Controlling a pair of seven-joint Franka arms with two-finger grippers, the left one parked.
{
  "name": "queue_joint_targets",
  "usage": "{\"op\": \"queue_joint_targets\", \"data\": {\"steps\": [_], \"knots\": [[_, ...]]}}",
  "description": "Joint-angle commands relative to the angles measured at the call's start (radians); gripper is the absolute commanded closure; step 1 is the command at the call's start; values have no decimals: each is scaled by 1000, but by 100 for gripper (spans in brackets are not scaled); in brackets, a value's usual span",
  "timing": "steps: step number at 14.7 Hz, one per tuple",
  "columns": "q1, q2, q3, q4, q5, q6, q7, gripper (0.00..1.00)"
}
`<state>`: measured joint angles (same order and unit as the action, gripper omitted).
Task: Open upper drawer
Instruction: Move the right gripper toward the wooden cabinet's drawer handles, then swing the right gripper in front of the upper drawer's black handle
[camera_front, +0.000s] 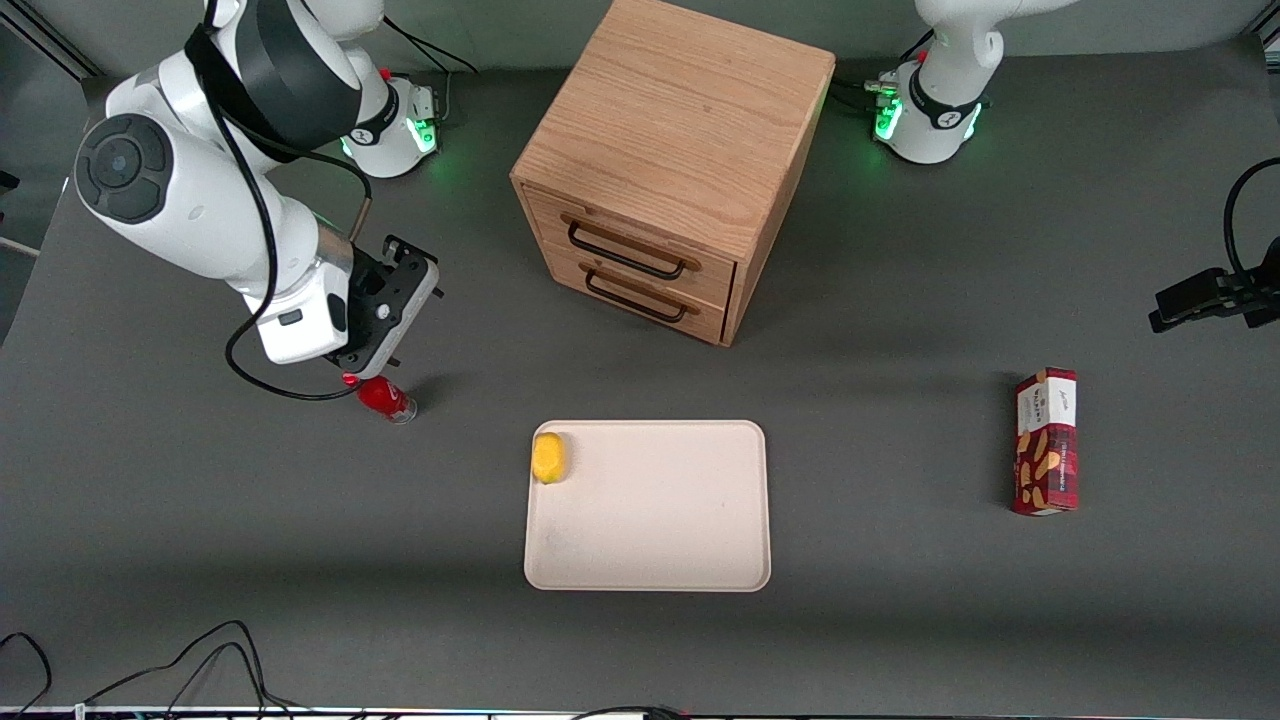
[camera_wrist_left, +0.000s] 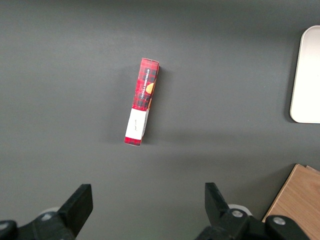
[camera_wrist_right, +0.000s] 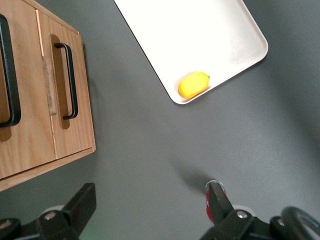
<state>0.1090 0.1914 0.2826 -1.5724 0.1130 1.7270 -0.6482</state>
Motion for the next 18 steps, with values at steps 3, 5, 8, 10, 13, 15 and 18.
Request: {"op": "queue_joint_targets", "data": {"steps": [3,5,8,10,13,15,18], "knots": [[3,25,3,23,-13,29,-96,0],[5,34,9,20,-12,71,-116,0],[6,59,33,22,-10,101,-111,0],[6,77,58,22,-12,127,-102,0],[8,92,90,19,-10,154,-96,0],[6,111,122,22,-10,166,-71,0],[26,131,154,23,-10,168,25,0]]}}
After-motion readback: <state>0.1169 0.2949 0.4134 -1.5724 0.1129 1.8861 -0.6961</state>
